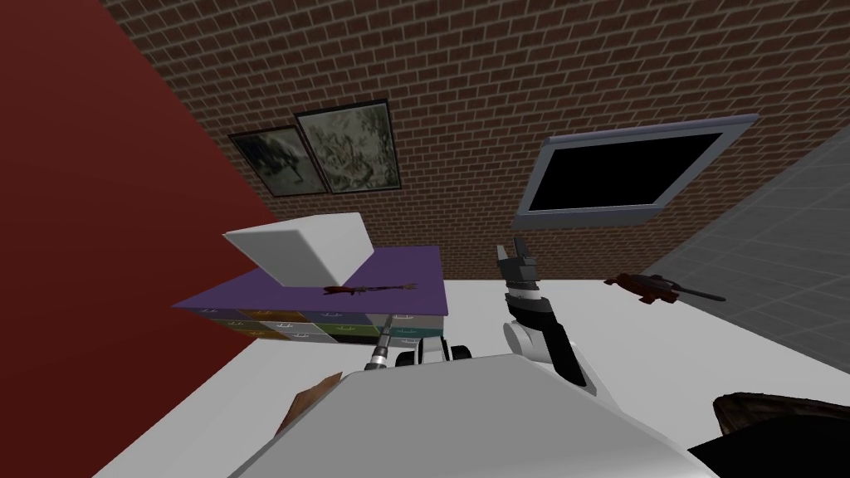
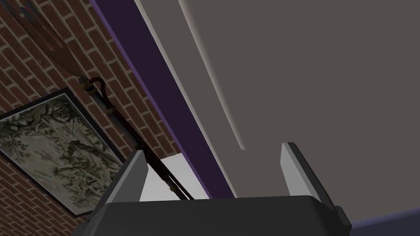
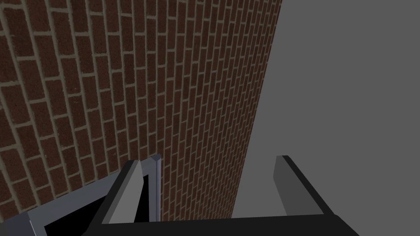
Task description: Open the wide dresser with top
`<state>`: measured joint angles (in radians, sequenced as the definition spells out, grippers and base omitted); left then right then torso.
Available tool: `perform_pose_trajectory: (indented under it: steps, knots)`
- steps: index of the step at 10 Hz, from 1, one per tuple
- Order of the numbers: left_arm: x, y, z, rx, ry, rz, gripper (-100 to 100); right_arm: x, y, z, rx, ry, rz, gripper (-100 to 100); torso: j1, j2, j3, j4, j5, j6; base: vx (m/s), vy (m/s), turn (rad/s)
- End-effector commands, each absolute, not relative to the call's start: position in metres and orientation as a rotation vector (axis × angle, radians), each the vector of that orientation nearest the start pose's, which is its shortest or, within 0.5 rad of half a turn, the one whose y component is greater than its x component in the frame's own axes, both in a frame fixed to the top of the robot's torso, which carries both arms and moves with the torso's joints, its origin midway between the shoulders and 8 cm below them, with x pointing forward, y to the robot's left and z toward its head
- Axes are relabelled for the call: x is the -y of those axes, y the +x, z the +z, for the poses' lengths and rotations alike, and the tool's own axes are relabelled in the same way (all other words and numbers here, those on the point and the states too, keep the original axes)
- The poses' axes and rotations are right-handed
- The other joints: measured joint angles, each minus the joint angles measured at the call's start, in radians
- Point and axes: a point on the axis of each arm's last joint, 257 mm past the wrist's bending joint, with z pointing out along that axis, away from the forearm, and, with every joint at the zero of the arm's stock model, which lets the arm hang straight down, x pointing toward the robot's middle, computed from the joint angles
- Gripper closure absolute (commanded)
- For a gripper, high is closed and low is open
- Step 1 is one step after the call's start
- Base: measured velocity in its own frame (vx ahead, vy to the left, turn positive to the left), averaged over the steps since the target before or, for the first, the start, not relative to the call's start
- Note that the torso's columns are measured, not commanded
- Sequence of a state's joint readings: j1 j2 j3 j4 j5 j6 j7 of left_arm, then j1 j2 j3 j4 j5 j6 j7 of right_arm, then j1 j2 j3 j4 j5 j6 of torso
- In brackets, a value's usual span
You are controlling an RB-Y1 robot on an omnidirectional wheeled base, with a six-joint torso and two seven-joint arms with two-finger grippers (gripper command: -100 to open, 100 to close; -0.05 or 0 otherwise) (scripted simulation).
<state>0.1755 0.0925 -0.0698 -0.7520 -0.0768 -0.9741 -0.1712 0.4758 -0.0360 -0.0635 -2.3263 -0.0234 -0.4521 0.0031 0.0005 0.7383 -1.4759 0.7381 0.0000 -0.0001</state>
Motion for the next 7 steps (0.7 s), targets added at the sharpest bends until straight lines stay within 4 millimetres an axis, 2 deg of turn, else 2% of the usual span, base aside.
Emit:
perform_pose_trajectory:
  steps: [1, 2, 3, 4, 5, 6, 7]
  knots:
    - [-0.222, 0.35, -0.442, -1.411, -0.982, -1.062, -100, 0.295, 0.34, 0.046, -0.609, 0.62, 1.266, 0, 0.0, 0.0, 0.0, 0.0, 0.0, 0.0, 0.007, -0.009, -0.009]
    - [-0.206, 0.348, -0.445, -1.405, -1.008, -1.082, -100, 0.295, 0.34, 0.046, -0.609, 0.62, 1.266, 0, -0.001, 0.0, 0.0, 0.0, 0.0, 0.0, 0.01, -0.01, -0.012]
    - [-0.214, 0.349, -0.444, -1.408, -0.994, -1.071, -100, 0.295, 0.34, 0.046, -0.609, 0.62, 1.266, 0, -0.001, 0.0, 0.0, 0.0, 0.0, 0.0, 0.005, -0.006, -0.003]
    - [-0.213, 0.362, -0.441, -1.407, -0.996, -1.073, -100, 0.295, 0.34, 0.046, -0.609, 0.62, 1.266, 0, 0.0, 0.0, 0.0, 0.0, 0.0, 0.0, 0.038, -0.016, -0.004]
    - [-0.213, 0.357, -0.442, -1.405, -0.993, -1.074, -100, 0.295, 0.34, 0.046, -0.609, 0.62, 1.266, 0, -0.001, -0.002, -0.001, 0.0, 0.0, 0.0, 0.026, -0.01, -0.003]
    - [-0.213, 0.358, -0.442, -1.406, -0.995, -1.073, 100, 0.295, 0.34, 0.046, -0.609, 0.62, 1.266, 0, 0.0, -0.001, -0.001, 0.0, 0.0, 0.0, 0.0, 0.0, 0.0]
    - [-0.212, 0.362, -0.439, -1.405, -0.988, -1.08, 100, 0.295, 0.34, 0.046, -0.609, 0.62, 1.266, 0, 0.001, -0.002, 0.0, -0.002, 0.001, 0.001, -0.109, 0.003, 0.015]
